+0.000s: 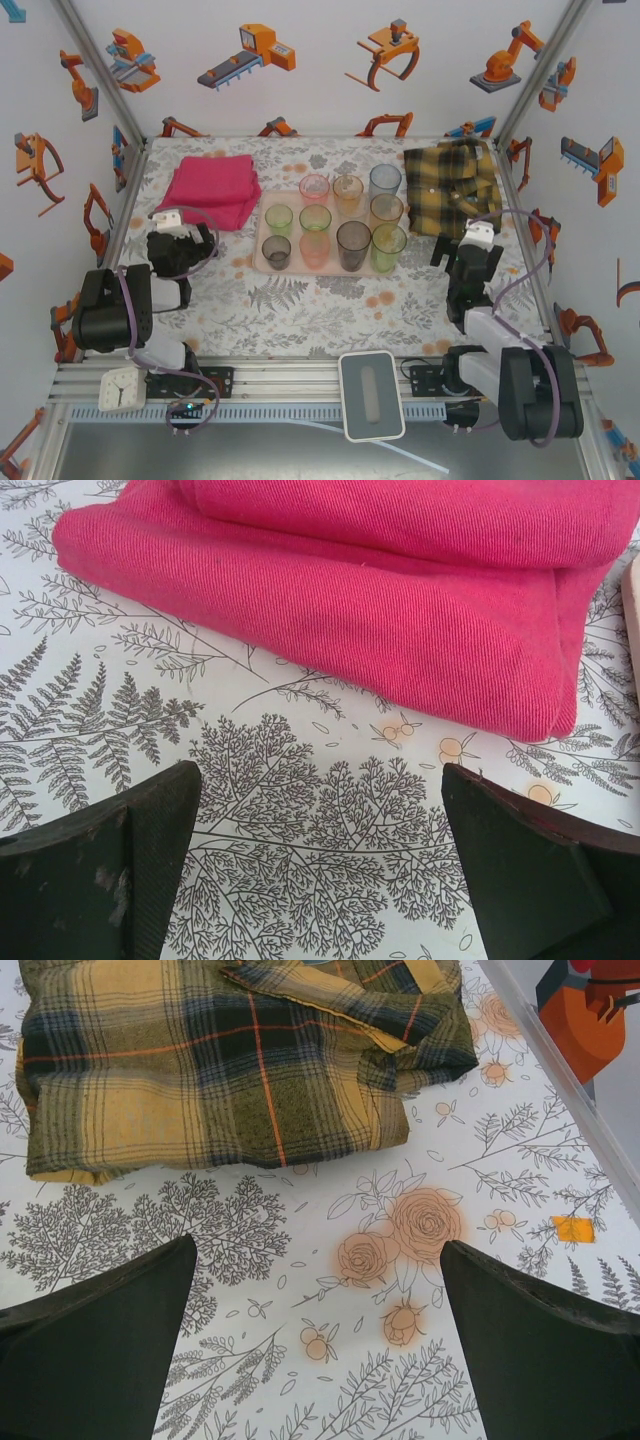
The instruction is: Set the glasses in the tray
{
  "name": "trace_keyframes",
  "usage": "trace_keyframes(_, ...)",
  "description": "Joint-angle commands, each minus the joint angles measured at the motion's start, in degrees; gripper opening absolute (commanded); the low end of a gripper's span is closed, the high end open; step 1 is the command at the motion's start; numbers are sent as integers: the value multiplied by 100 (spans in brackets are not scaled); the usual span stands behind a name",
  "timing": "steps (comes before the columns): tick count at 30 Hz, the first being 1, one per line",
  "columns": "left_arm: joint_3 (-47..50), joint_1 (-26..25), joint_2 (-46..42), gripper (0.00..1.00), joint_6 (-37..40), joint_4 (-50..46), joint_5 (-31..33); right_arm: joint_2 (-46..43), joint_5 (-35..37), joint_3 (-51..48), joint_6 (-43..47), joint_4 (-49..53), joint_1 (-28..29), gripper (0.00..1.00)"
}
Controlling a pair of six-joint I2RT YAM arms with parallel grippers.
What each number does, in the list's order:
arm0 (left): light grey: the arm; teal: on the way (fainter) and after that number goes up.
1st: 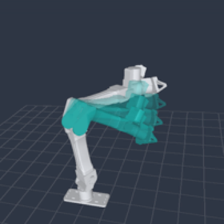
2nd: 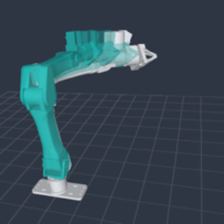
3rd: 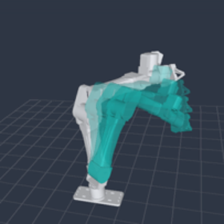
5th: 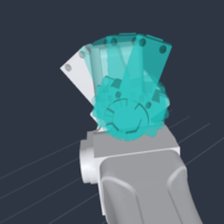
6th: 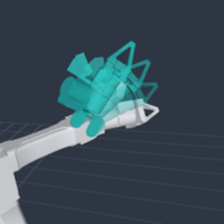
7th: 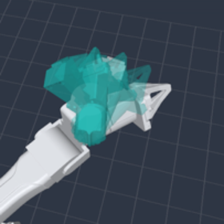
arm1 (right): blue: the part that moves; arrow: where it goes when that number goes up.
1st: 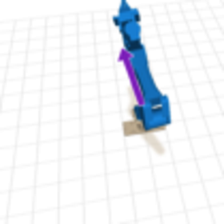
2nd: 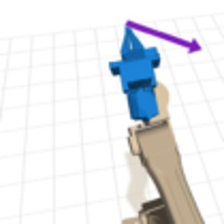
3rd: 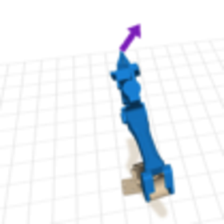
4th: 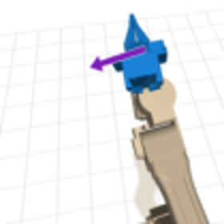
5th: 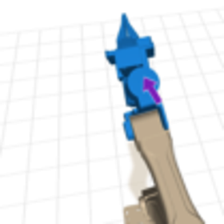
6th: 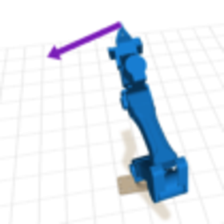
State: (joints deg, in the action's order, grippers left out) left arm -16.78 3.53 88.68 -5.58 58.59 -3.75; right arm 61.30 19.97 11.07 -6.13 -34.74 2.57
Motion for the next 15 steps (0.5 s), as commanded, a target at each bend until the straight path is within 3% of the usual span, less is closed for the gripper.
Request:
trace_keyframes(1, -215, 40, -45, 97, -56, -229, -94, 445, -104, 3, 19, -926, -141, 99)
trace_keyframes(9, -339, -7, -43, 97, 36, -465, -158, 2822, -1155, 789, 175, -2405, -331, 99)
trace_keyframes(10, -361, -23, -38, 97, 51, -510, -138, 2619, -1342, 1022, 128, -1514, -393, 99)
trace_keyframes(15, -534, -139, -25, 97, 188, -820, -97, 2716, -1685, 1101, 162, -1557, -484, 99)
